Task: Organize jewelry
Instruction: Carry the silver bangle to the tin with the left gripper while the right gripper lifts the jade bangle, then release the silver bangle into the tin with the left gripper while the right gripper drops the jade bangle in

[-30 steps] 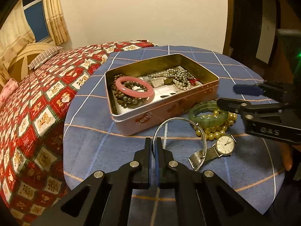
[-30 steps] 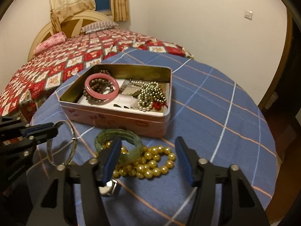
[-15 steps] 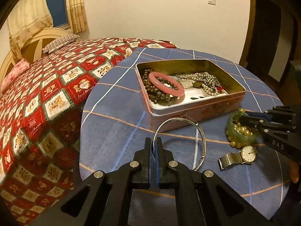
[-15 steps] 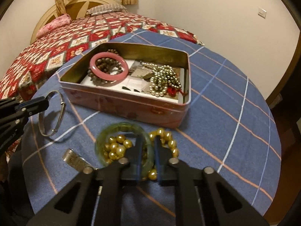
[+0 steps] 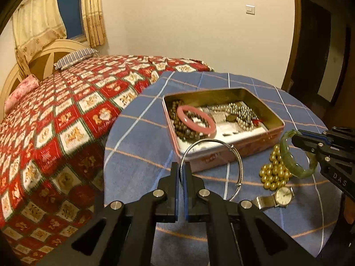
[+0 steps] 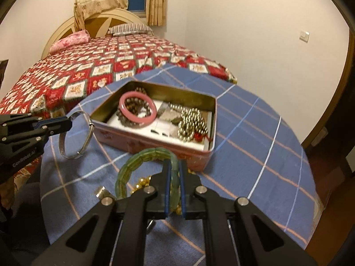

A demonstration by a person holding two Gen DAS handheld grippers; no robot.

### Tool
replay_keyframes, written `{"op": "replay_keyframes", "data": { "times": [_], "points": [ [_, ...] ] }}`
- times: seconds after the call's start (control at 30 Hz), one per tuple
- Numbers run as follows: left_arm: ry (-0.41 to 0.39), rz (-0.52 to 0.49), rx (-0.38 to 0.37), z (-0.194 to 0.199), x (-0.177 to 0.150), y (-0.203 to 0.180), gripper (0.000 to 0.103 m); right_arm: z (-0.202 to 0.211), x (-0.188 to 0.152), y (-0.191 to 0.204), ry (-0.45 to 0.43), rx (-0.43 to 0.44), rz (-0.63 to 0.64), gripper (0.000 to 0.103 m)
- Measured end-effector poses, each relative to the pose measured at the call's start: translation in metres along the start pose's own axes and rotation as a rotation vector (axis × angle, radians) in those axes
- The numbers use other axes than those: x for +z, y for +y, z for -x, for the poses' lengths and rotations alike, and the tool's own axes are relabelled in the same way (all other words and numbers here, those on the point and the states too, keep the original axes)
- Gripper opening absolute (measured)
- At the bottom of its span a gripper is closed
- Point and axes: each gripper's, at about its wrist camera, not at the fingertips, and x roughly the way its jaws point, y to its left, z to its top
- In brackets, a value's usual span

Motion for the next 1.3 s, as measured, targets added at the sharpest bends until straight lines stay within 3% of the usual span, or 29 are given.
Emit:
{"op": "replay_keyframes", "data": {
  "times": [0.57,1.3],
  "points": [
    [-0.046,-0.072,0.042,-0.008,0.049,-0.015,0.002,-0.009,0.037,-0.007,-0.05,-0.025,0.017,0.009],
    [0.001,-0.133,0.085,-0.058,0.085,-0.022,0.002,-0.052,0.067,-0.025,-0.015,-0.058,0.031,0.009]
  ]
}}
